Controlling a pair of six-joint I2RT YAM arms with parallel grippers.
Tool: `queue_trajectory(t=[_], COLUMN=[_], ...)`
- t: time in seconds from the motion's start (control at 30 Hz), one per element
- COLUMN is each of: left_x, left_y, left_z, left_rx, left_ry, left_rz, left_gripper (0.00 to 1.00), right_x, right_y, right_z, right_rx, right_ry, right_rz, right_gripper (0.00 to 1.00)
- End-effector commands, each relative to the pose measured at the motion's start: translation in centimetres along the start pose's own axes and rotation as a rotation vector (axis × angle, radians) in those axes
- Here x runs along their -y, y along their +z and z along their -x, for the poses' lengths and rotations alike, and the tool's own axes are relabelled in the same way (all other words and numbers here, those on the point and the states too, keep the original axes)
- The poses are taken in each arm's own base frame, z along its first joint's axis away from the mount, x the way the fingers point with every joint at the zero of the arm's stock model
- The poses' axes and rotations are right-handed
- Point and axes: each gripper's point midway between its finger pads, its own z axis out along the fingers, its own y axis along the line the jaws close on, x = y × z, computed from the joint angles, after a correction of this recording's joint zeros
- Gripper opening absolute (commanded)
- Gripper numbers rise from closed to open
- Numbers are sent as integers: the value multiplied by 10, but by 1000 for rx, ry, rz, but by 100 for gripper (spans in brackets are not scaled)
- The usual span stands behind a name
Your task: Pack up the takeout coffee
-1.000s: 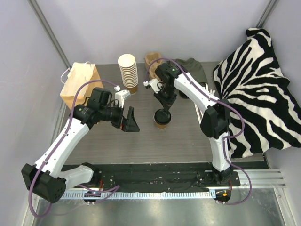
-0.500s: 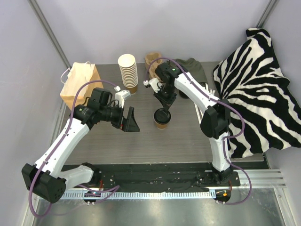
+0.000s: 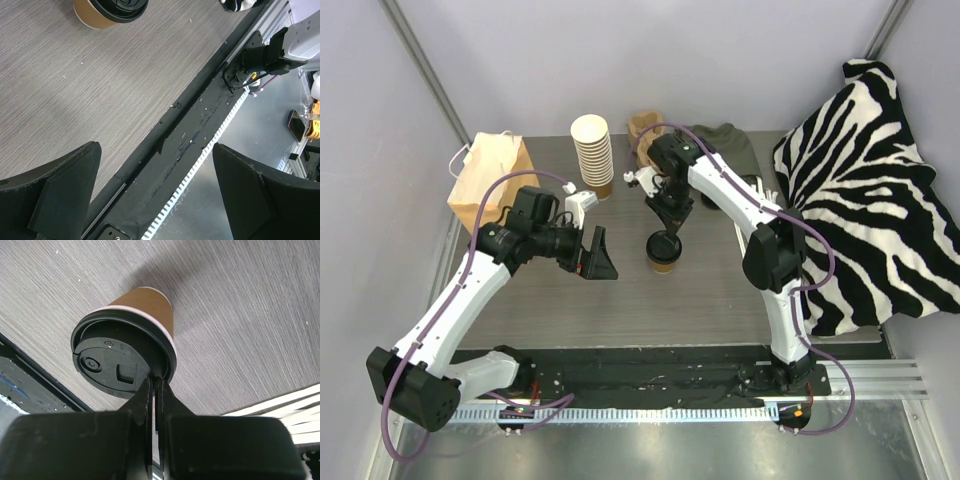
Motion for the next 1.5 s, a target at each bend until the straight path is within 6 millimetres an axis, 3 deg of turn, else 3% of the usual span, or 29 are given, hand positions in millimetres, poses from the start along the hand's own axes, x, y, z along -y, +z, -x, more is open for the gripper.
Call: queue_trajectory(t=[0.0,0.17,0.3,0.53,0.67,0.8,0.83,0.9,0.97,1.0,1.03,1.1,1.13,1.2,1.23,1.27,1.3,1.37,1.4,1.47], left_x=[5,5,5,10,11,16,21,25,30,32,33,30,30,28,27,31,25,24,18,13], left_y=[0,1,2,-1,-4,-6,-5,1,12,17,21,37,42,59,66,70,80,88,99,107], left_z=[5,4,6,18,30,51,55,57,62,74,76,82,83,86,87,90,90,93,94,95], left_rx=[23,16,18,34,46,98,111,109,129,174,178,183,174,144,133,123,105,92,82,74], left_ry=[15,9,6,38,77,135,159,154,102,121,56,22,1,-25,-36,-54,-77,-124,-148,-180], left_rz=[-34,-38,-40,-52,-46,-52,-88,-138,-210,-231,-246,-269,-274,-267,-269,-282,-282,-296,-296,-302], left_gripper=[100,100,100,100,100,100,100,100,97,95,91,86,80,66,61,56,48,40,32,27], right_x=[-18,-19,-19,-20,-20,-13,-17,-7,-17,-13,-19,-28,-34,-36,-39,-36,-42,-36,-39,-34], right_y=[-14,-15,-22,-62,-86,-106,-109,-112,-108,-108,-96,-97,-89,-95,-83,-87,-82,-85,-83,-81], right_z=[-25,-24,-20,-8,-11,-11,-10,-14,-16,-20,-27,-19,-21,-5,-9,4,-1,11,8,12], right_rx=[-110,-103,-81,43,113,209,240,277,318,346,330,399,395,490,482,541,544,626,619,645], right_ry=[14,12,6,-23,-9,65,86,138,165,205,251,254,279,320,367,399,431,438,500,520], right_rz=[53,55,41,0,14,86,147,193,335,382,454,555,599,628,655,670,689,670,678,652], right_gripper=[9,37,51,81,92,95,94,90,72,58,53,42,39,32,30,27,24,20,17,13])
